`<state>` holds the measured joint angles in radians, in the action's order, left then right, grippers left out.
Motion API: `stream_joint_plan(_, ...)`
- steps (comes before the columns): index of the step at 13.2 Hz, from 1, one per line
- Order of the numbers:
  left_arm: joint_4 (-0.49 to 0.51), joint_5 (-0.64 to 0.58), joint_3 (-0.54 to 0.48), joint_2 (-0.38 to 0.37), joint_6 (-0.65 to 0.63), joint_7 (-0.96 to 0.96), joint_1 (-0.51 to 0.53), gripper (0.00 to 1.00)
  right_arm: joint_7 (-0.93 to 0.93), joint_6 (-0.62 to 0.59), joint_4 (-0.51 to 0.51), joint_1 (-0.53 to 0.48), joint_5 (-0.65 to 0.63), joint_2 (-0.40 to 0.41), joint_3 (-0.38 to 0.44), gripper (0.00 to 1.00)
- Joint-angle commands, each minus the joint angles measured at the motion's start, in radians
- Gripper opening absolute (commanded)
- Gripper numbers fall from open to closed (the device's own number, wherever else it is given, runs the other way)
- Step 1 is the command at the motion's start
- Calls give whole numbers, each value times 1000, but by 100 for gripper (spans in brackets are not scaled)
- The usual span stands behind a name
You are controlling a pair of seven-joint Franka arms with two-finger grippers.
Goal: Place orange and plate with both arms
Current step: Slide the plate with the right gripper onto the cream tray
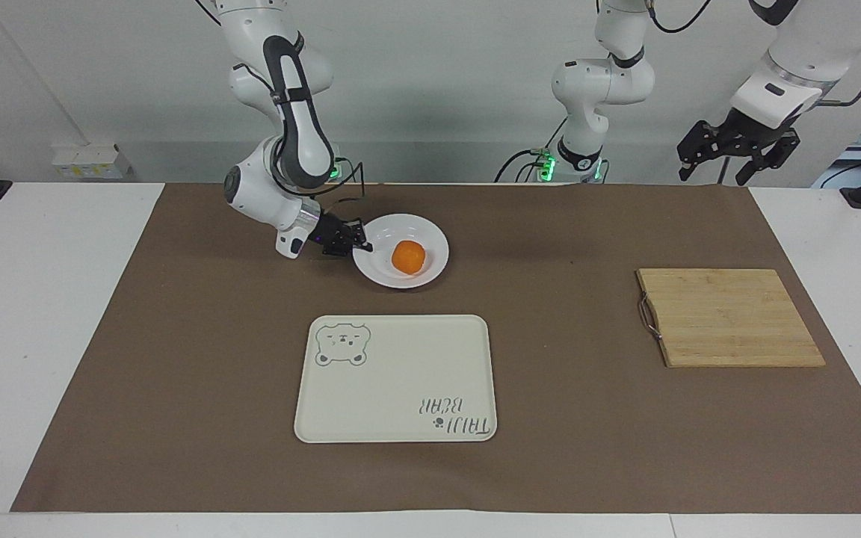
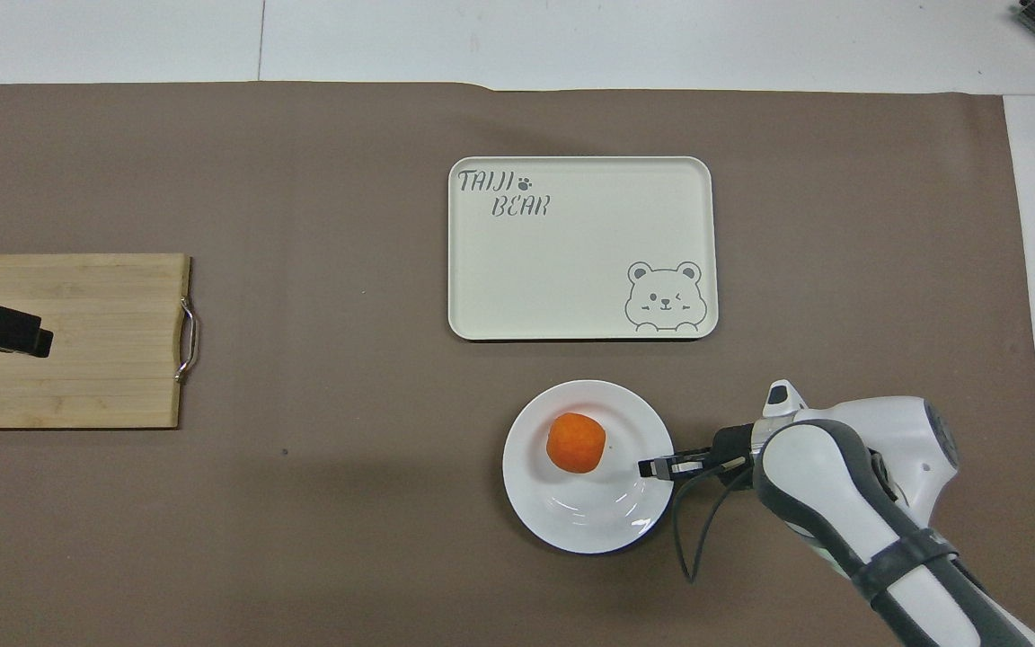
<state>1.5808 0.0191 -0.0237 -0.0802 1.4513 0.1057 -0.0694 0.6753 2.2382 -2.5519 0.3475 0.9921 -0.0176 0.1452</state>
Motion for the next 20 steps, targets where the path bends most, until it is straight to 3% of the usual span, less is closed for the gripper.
stream_joint_plan(1,73,-7,7,-53,44,-12,0,100,16,15,-5,5,23,-1,0,0)
stream_joint_plan(6,68,-7,13,-41,61,-11,-3,100,-8,-87,41,-33,63,11,2,0)
stream_joint_plan(10,33,-8,13,-20,63,-11,-1,100,-198,-189,125,-45,60,4,7,0)
stream_joint_plan(14,-1,-7,14,-3,44,-9,2,100,-301,-206,194,-45,45,16,5,0)
stream_joint_plan(16,-13,-7,14,17,20,-9,3,100,-338,-206,252,-41,39,54,7,0)
stream_joint_plan(18,-115,-8,17,86,-38,-9,2,100,-400,-207,356,-42,-21,117,7,0)
stream_joint_plan(20,-125,-8,18,91,-39,-11,-3,100,-447,-230,461,-45,-47,175,7,0)
